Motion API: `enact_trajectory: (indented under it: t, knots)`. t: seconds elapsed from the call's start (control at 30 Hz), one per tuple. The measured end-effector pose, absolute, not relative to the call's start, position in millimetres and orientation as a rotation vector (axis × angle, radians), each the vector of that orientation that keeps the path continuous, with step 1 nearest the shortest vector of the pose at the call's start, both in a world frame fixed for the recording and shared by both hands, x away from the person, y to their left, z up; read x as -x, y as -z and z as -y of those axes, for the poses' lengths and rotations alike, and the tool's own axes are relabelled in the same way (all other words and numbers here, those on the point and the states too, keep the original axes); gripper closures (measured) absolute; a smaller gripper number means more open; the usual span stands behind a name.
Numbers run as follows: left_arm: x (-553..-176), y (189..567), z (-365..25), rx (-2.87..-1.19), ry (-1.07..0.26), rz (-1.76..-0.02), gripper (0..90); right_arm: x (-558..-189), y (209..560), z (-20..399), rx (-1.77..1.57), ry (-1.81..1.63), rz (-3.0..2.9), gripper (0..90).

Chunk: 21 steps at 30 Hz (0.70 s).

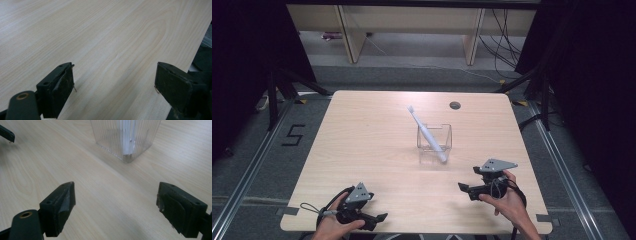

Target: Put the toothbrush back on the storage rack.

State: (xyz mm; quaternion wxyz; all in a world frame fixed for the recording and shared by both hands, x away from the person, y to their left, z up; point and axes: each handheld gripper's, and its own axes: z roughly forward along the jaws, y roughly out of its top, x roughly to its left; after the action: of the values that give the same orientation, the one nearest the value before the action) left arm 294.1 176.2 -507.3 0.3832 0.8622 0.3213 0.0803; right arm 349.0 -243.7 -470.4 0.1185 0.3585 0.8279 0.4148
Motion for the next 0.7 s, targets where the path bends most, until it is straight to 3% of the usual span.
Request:
enact_trajectory:
  t: [0.7]
  knots:
    - [-294,507,-176,-2.201,-0.207,-0.819,14.9,-331,478,252,-1.061,-1.184,-2.401,16.9]
